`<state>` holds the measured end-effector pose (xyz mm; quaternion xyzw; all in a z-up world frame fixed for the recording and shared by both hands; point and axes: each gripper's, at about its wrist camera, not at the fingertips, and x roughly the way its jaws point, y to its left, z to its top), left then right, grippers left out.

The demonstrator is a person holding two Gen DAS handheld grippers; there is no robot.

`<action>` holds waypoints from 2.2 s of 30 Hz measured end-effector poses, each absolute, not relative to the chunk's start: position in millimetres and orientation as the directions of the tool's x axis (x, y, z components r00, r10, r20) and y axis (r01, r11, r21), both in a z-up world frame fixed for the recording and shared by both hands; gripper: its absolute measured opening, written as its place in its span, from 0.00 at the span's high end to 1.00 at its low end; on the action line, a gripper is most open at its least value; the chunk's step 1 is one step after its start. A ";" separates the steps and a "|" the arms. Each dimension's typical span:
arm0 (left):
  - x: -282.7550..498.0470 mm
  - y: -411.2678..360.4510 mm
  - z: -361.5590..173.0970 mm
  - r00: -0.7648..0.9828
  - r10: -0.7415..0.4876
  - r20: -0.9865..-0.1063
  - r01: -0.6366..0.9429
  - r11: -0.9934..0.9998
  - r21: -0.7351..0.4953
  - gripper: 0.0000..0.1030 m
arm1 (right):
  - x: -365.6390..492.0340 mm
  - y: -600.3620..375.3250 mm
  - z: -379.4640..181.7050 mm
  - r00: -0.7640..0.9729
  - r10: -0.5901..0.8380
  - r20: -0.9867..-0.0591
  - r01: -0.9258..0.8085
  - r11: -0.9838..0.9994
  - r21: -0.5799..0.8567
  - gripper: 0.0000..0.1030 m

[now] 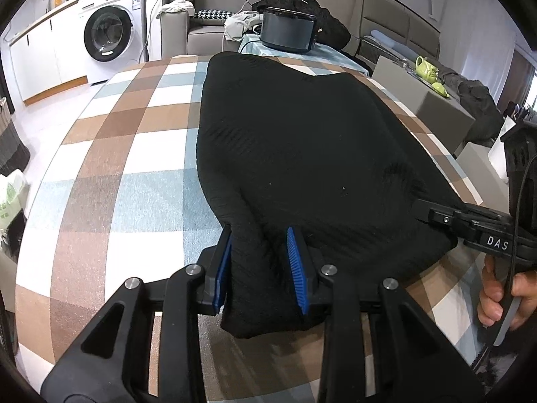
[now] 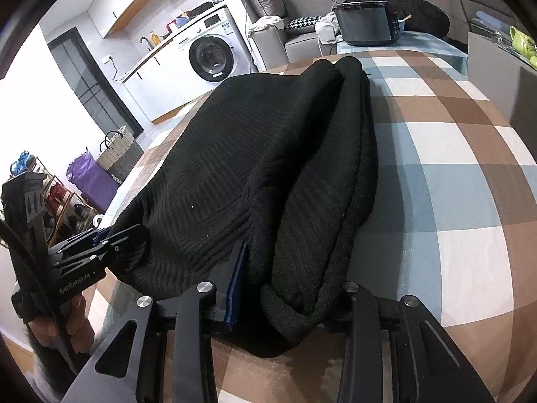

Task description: Fold small clothes

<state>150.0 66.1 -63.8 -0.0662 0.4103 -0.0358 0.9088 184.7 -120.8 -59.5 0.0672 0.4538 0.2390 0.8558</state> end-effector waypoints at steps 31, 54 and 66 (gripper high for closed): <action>12.3 63.3 -22.1 0.862 -0.018 -0.506 -0.039 0.994 -0.100 0.01 | 81.7 -154.6 -10.5 0.667 0.563 -0.488 -0.500 0.824 0.268 0.00; 11.5 67.9 -41.1 0.882 -0.070 -0.465 -0.009 0.986 -0.165 0.01 | 85.6 -154.6 -22.9 0.697 0.578 -0.424 -0.513 0.816 0.268 0.00; 12.8 65.0 -44.4 0.885 -0.063 -0.462 -0.003 0.990 -0.140 0.01 | 89.7 -168.3 -27.8 0.698 0.588 -0.409 -0.487 0.808 0.331 0.00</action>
